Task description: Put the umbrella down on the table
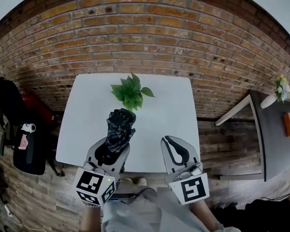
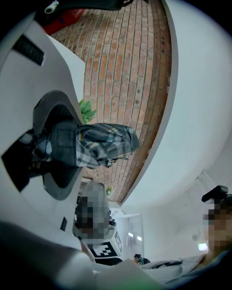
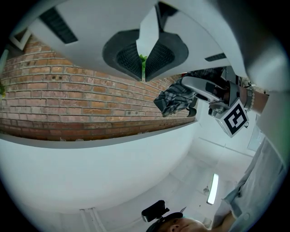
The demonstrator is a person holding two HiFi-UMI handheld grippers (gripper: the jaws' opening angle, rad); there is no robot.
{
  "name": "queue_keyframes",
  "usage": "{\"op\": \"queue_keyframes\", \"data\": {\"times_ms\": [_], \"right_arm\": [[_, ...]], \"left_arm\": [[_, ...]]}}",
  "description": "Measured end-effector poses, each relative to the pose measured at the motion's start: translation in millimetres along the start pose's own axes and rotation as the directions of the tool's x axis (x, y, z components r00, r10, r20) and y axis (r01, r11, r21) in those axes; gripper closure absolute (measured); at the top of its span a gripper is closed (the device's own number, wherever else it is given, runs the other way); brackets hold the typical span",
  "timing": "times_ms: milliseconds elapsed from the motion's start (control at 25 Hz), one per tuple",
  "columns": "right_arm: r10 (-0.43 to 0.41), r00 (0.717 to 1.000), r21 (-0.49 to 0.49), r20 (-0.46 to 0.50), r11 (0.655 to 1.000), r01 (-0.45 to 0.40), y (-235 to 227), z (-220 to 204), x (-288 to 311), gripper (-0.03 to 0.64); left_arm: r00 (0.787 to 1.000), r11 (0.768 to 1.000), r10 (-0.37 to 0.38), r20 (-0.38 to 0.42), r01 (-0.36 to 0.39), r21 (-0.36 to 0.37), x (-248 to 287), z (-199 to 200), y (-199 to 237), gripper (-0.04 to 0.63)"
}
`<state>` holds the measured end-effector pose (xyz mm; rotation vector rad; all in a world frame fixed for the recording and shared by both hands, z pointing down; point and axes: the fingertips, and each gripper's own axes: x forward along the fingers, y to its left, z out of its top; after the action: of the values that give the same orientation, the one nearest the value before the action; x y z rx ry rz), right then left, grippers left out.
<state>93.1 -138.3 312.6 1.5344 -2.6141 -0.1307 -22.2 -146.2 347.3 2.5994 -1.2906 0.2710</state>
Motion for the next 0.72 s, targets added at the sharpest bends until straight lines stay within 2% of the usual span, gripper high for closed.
{"op": "queue_keyframes", "data": {"times_ms": [200, 320, 720], "right_arm": [[-0.018, 1.000, 0.013, -0.018, 1.000, 0.018, -7, -9, 4, 0.563], [-0.022, 0.999, 0.013, -0.025, 1.000, 0.022, -10, -14, 6, 0.563], [-0.021, 0.998, 0.035, -0.067, 0.999, 0.024, -18, -33, 17, 0.563]], "left_arm": [[0.999, 1.000, -0.019, -0.034, 0.019, -0.010, 17, -11, 3, 0.376], [0.996, 1.000, -0.026, -0.079, 0.025, -0.014, 28, -25, 5, 0.376], [0.972, 0.999, -0.016, -0.233, 0.009, -0.033, 64, -75, 15, 0.376]]}}
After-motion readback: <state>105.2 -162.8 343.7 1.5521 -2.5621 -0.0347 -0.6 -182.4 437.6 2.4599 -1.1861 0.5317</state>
